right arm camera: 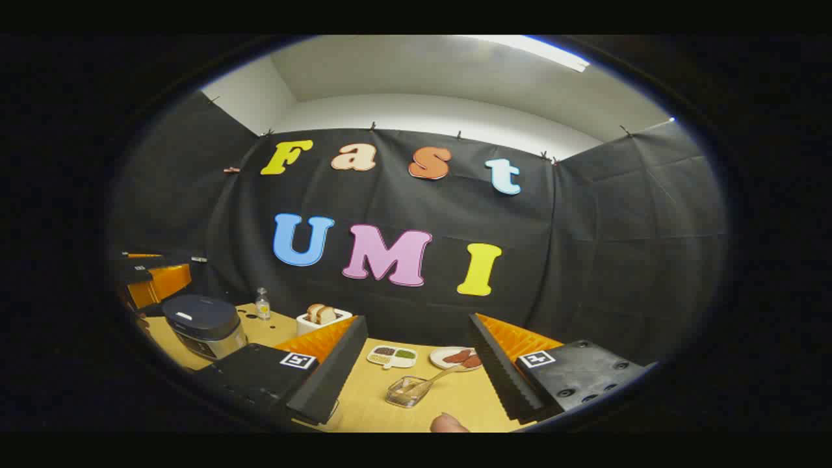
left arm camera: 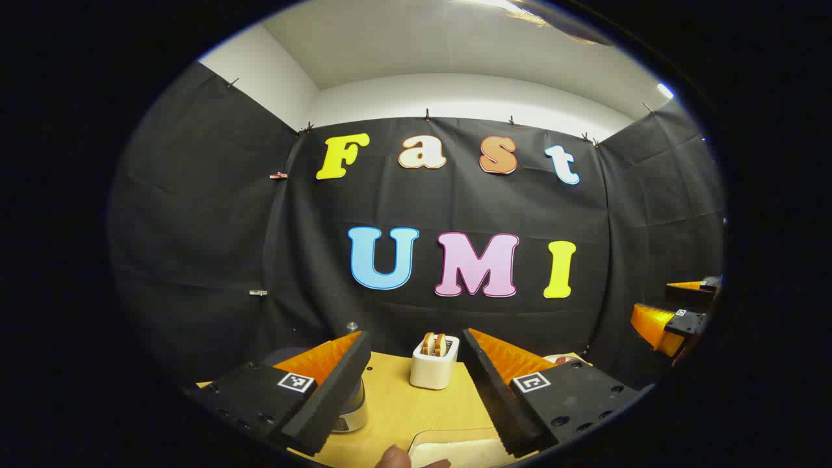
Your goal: Close the left gripper, press the button to open the rice cooker; take a wooden spoon from the chopstick holder with the right hand, scoop a spoonful of rice and pour it into the rice cooker, then put the wooden spoon back into the chopstick holder.
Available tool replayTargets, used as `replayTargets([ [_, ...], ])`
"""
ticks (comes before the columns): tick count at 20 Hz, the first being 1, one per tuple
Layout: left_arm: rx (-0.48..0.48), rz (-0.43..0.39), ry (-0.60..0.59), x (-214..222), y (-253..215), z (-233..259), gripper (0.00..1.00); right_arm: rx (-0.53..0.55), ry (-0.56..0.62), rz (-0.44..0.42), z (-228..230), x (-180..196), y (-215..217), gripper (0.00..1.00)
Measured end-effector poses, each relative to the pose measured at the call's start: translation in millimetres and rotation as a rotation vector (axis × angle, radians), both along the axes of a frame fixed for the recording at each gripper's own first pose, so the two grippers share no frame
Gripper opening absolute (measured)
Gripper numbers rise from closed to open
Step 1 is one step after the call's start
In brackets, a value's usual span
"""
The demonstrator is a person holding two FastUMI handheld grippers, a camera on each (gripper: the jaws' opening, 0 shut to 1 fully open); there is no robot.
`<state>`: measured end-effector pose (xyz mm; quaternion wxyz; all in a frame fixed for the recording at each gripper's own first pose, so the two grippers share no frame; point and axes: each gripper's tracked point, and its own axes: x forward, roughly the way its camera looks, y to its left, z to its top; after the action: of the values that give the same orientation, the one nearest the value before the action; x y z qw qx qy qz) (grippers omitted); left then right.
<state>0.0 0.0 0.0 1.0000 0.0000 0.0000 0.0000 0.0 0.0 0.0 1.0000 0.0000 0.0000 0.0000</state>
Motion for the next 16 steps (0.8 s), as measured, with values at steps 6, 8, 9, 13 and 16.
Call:
replayTargets([
  [6, -0.004, -0.016, 0.047, -9.9, -5.9, -8.0, 0.95, 0.133, -0.035, -0.058, 7.5, -2.0, -22.3, 0.97],
  [8, -0.02, -0.002, 0.046, -15.1, 1.3, -8.3, 0.95, 0.208, -0.039, -0.088, 6.4, 1.0, -27.8, 0.97],
  [9, -0.023, -0.008, 0.048, -17.5, 0.8, -10.0, 0.95, 0.201, -0.026, -0.098, 2.6, 1.6, -29.4, 0.98],
  [13, -0.001, -0.014, 0.044, -19.9, 10.4, -5.4, 0.95, 0.08, 0.035, -0.074, -13.2, -2.9, -18.1, 0.98],
  [16, -0.001, -0.016, 0.059, -23.2, 14.8, -13.5, 0.95, 0.108, 0.085, -0.053, -21.2, -9.1, -4.0, 0.99],
])
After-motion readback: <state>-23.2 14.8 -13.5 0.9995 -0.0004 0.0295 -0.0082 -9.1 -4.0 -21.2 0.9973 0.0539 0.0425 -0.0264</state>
